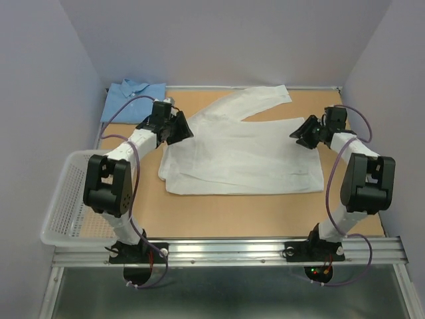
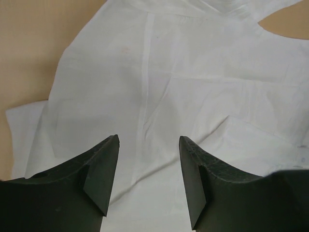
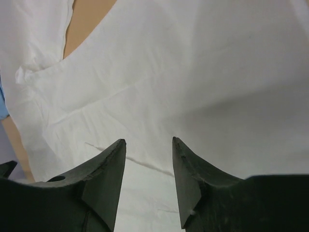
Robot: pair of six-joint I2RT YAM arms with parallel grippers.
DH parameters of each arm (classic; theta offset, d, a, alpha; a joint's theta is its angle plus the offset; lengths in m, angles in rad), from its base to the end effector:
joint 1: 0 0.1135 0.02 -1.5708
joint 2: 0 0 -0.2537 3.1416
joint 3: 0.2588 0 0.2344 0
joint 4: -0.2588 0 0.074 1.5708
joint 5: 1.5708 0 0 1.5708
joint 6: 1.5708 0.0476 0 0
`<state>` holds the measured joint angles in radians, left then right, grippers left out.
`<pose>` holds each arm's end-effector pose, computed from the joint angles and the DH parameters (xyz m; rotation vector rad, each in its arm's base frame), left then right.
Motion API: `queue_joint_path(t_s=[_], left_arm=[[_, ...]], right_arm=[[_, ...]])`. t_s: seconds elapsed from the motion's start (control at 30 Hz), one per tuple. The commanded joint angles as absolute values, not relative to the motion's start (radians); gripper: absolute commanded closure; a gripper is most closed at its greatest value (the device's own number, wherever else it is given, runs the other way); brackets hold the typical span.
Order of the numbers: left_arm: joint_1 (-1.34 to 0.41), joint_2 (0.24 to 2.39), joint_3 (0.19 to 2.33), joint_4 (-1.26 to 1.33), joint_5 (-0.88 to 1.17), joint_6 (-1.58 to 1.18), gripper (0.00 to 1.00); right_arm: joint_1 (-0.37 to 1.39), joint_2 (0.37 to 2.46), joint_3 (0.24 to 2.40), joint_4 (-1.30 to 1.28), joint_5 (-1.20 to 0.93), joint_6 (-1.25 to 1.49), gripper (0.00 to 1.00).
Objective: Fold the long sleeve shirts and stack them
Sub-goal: Fold the shirt
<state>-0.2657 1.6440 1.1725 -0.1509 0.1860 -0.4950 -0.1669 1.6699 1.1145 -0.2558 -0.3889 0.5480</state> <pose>0.3507 -0.1046 0.2466 -0.1504 2.2474 -0.6235 0.3487 -0.0404 0.2119 0.6606 2.3059 0.6432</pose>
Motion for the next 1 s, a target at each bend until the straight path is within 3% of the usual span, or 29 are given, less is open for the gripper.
queue_joint_path(t_s=[0.0,0.1,0.3,0.57,0.8,0.97], left_arm=[[-0.265,1.741,1.227,-0.095,0.253,-0.491,0.37],[-0.256,1.789,1.215,-0.072,0.235,-0.495,0.37],[-0.201,1.845,1.129,-0.037,0.215,-0.544,0.39],[-0.153,1.786,0.967,-0.032,0.192,-0.597,0.39],[-0.193,1.648,0.922,-0.06,0.213,-0.539,0.37],[-0.247,1.551,0.989,-0.112,0.18,-0.466,0.31]], right_arm=[[-0.147,1.726,1.04,0.052,-0.563,0.62,0.51],[-0.149,1.778,0.994,0.162,-0.632,0.659,0.51],[-0.196,1.85,0.928,0.204,-0.529,0.676,0.52],[-0.362,1.735,0.761,0.186,-0.335,0.749,0.52],[-0.354,1.572,0.877,-0.033,-0.226,0.6,0.52],[-0.322,1.61,1.101,-0.124,-0.224,0.422,0.49]])
